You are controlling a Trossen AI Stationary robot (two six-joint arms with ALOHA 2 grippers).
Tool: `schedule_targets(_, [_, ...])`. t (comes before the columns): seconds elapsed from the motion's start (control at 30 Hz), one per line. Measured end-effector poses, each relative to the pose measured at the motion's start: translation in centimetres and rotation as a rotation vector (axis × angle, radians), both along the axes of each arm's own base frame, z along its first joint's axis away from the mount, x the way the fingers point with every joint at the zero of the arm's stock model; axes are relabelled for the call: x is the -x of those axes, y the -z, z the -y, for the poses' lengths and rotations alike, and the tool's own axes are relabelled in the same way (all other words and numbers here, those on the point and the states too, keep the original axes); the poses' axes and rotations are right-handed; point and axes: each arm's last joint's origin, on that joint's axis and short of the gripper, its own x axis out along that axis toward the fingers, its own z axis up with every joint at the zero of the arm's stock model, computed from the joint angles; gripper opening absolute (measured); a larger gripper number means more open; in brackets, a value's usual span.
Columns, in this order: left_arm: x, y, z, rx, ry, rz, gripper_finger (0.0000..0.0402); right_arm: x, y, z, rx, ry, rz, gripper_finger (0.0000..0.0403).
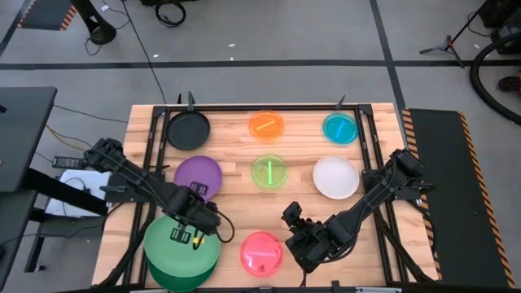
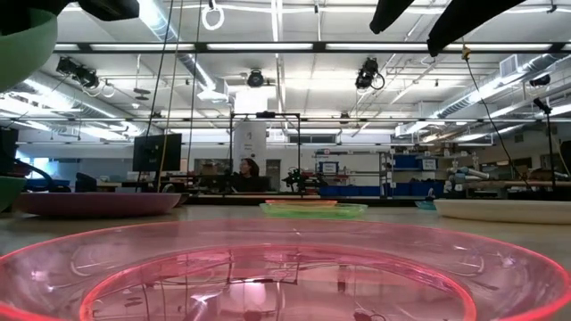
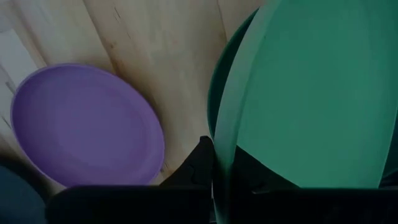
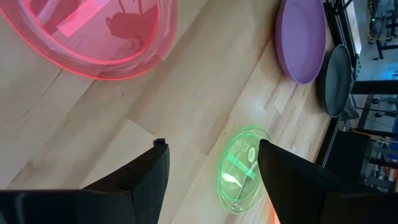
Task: Stack plastic plates
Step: Stack the green plate on top of the dark green plate
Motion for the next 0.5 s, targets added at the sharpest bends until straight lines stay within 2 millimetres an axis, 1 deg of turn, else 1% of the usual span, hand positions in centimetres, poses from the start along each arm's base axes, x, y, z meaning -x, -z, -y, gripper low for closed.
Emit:
schedule_targets(0.27, [0.02,0.00,0.01,-0.001,0.000,-0.001,0.0022,0.00,0.02,0.01,0.004,-0.007,-0.005,0.0250])
schedule_targets(0.43, [0.36,0.02,-0.20,-0.021,-0.001,-0.036,0.0022,-0.06,0.07,0.06,-0.020,-0.014,-0.024,0.0250])
schedule_targets(0.5, [0.52,0.54,-0.30,-0.023,-0.002,-0.039,0.0022,-0.14,0.06,0.07,-0.033,-0.005,-0.019,0.0250])
